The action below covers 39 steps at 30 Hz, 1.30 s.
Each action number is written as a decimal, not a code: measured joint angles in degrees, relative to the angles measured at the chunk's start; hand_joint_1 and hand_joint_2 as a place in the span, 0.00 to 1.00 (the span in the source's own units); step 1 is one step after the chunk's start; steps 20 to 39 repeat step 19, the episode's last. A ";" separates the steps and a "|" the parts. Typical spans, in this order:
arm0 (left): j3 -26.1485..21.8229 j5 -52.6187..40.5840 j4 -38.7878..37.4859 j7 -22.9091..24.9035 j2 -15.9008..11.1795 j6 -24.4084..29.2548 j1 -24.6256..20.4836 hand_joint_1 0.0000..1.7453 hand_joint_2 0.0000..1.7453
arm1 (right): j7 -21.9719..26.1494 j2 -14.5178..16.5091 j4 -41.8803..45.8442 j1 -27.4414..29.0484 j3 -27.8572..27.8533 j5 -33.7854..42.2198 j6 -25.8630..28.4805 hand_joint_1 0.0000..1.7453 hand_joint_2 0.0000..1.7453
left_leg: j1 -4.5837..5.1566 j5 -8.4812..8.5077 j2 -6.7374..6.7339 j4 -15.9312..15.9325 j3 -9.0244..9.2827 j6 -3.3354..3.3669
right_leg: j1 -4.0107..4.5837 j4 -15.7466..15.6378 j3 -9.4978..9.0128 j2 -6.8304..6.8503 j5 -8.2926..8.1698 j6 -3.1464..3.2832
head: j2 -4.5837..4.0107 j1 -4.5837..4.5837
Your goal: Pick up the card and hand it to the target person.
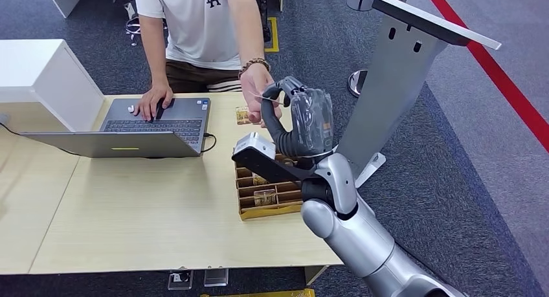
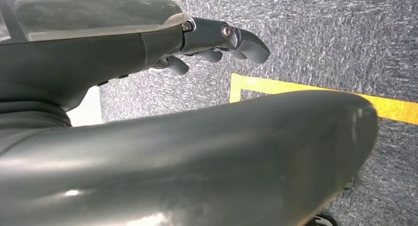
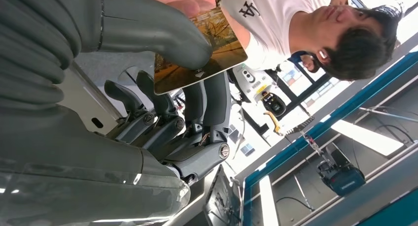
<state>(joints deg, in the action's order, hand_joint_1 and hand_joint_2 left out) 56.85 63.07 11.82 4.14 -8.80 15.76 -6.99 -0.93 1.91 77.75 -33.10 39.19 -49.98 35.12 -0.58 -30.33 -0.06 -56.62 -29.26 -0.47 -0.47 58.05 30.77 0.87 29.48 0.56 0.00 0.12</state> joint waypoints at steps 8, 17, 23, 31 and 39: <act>0.02 -0.19 0.00 0.48 0.02 -0.16 0.00 0.00 0.00 | -0.01 0.27 -0.59 0.04 0.00 0.29 -0.66 0.81 1.00 | 0.00 0.00 0.00 0.00 -0.01 0.00 | 0.00 0.00 0.00 0.00 0.00 0.00 | 0.00 0.04; 0.02 -0.19 0.00 0.47 0.02 -0.60 -0.01 0.00 0.00 | -0.15 0.32 -0.72 0.06 0.00 0.68 -1.63 0.00 1.00 | 0.00 0.00 0.00 0.00 0.00 0.00 | 0.00 0.00 0.00 0.00 0.00 0.00 | 0.00 0.03; 0.02 -0.19 0.00 0.47 0.02 -0.75 -0.02 0.00 0.00 | -0.26 0.32 -0.72 0.07 0.00 1.01 -2.14 0.00 1.00 | 0.00 0.00 0.00 0.00 0.00 0.00 | 0.00 0.00 0.00 0.00 0.00 0.00 | 0.00 0.03; 0.02 -0.19 0.00 0.47 0.02 -0.75 -0.02 0.00 0.00 | -0.26 0.32 -0.72 0.07 0.00 1.01 -2.14 0.00 1.00 | 0.00 0.00 0.00 0.00 0.00 0.00 | 0.00 0.00 0.00 0.00 0.00 0.00 | 0.00 0.03; 0.02 -0.19 0.00 0.47 0.02 -0.75 -0.02 0.00 0.00 | -0.26 0.32 -0.72 0.07 0.00 1.01 -2.14 0.00 1.00 | 0.00 0.00 0.00 0.00 0.00 0.00 | 0.00 0.00 0.00 0.00 0.00 0.00 | 0.00 0.03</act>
